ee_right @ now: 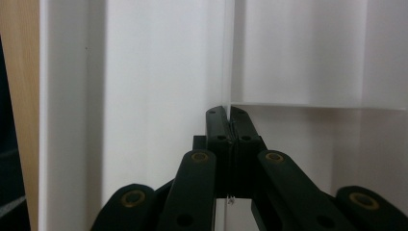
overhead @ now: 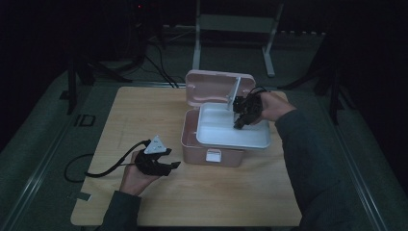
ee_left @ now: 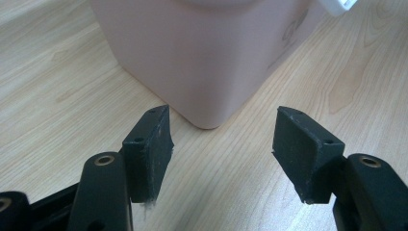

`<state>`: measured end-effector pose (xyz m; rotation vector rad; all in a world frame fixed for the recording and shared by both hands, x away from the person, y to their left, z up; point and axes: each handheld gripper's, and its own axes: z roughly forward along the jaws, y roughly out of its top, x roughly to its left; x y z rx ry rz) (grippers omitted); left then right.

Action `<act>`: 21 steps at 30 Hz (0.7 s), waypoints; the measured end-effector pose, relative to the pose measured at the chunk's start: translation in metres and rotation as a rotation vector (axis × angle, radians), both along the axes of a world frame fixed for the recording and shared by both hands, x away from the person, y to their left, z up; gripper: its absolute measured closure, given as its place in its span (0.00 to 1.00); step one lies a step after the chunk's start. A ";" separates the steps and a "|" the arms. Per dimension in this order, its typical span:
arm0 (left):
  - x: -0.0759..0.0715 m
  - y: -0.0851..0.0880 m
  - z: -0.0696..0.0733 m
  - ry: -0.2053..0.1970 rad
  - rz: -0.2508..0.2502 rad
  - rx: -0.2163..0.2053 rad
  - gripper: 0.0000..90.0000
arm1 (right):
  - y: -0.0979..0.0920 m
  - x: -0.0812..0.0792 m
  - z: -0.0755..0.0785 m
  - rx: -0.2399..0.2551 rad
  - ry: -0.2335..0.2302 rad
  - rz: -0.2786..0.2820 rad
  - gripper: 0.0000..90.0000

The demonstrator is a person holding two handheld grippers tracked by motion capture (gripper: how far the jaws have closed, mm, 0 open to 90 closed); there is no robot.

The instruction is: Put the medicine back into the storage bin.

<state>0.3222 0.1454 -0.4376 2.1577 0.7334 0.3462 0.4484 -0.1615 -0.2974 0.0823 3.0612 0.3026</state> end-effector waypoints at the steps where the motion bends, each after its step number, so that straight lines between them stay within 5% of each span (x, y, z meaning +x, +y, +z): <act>1: 0.000 0.000 0.000 0.000 0.000 -0.002 0.43 | 0.004 0.000 -0.001 0.007 0.000 0.003 1.00; 21: -0.001 0.002 0.001 -0.003 0.003 -0.009 0.43 | 0.045 0.012 -0.025 -0.005 0.007 -0.043 1.00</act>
